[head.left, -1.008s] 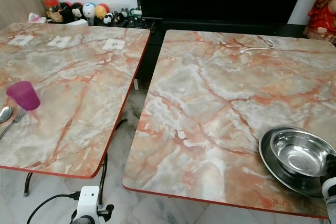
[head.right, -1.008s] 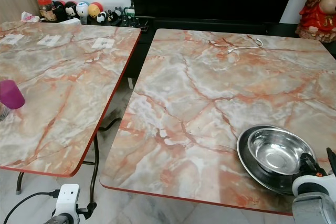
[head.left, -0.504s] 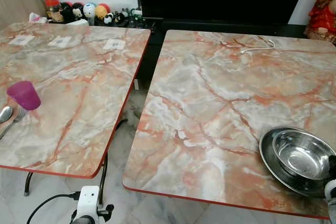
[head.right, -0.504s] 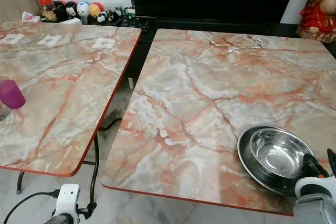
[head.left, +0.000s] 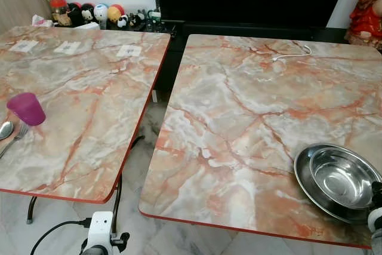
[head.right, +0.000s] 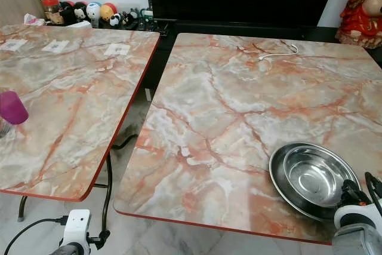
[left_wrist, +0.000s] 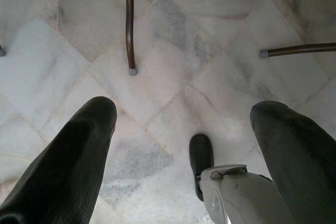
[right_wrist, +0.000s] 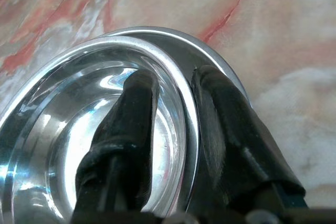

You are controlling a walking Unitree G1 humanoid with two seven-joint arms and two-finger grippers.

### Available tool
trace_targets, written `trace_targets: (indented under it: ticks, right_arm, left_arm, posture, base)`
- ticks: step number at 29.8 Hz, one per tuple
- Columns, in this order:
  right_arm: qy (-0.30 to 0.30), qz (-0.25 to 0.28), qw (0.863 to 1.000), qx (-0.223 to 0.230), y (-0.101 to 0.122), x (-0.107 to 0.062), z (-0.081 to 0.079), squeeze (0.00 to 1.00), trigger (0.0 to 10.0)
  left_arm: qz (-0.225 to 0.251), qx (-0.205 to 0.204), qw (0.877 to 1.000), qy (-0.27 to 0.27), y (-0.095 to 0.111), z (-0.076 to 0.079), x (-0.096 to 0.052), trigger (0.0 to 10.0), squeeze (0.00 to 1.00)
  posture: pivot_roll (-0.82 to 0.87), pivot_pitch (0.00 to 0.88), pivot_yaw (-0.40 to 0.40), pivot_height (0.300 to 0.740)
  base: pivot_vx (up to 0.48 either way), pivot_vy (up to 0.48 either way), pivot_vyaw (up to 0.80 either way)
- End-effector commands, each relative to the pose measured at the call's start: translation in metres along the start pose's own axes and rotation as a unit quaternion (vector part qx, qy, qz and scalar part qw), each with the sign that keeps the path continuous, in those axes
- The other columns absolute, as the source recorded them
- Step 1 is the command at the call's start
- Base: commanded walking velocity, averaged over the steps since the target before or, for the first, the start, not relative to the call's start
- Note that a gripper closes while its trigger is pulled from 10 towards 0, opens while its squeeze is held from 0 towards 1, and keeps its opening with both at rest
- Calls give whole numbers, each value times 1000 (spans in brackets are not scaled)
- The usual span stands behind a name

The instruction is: Setting the table

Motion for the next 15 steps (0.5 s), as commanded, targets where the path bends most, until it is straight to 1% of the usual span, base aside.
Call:
trace_targets:
  ticks: [1, 6, 7, 8, 9, 12, 15]
  right_arm:
    - [9, 5, 1000, -8, 3, -1, -3, 0, 10000]
    - [3, 12, 1000, -10, 5, -2, -2, 0, 10000]
    - [-9, 19, 1000, -13, 7, -2, 1, 0, 10000]
    - [-9, 19, 1000, -13, 7, -2, 1, 0, 10000]
    - [-26, 31, 999, 0, 11, -2, 7, 0, 10000]
    - [-50, 49, 998, 0, 17, -3, 16, 0, 10000]
    - [-57, 55, 997, 5, 19, -3, 18, 0, 10000]
  left_arm:
    - [-9, 6, 1000, 0, -3, 1, 0, 10000, 0]
    - [-9, 6, 1000, -1, -4, 1, 0, 10000, 0]
    - [-9, 6, 1000, -1, -4, 1, 0, 10000, 0]
    - [-9, 6, 1000, -1, -4, 1, 0, 10000, 0]
    - [-9, 6, 1000, -2, -4, 1, 0, 10000, 0]
    - [-9, 6, 1000, -2, -3, 2, 0, 10000, 0]
    - [-8, 6, 1000, -3, -2, 2, 0, 10000, 0]
  posture:
    - [25, 36, -26, 740]
    - [25, 36, -26, 740]
    - [24, 37, -25, 740]
    - [24, 37, -25, 740]
    - [24, 37, -25, 740]
    - [24, 38, -26, 740]
    - [25, 37, -26, 740]
  base:
    - [0, 0, 0]
    - [0, 0, 0]
    - [0, 0, 0]
    - [0, 0, 0]
    - [0, 0, 0]
    - [0, 0, 0]
    - [0, 0, 0]
Point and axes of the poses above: a point about 5 cm out from each wrist's last joint towards the gripper, its own x axis pointing out of the wrist towards the gripper, its own y axis along the axis of the wrist's last joint, z = x × y, the point moved 3 cm from there along x, pointing out of the wrist towards the gripper, and after that the axes turned 8 degrees about -x, right-handed, at the moved point
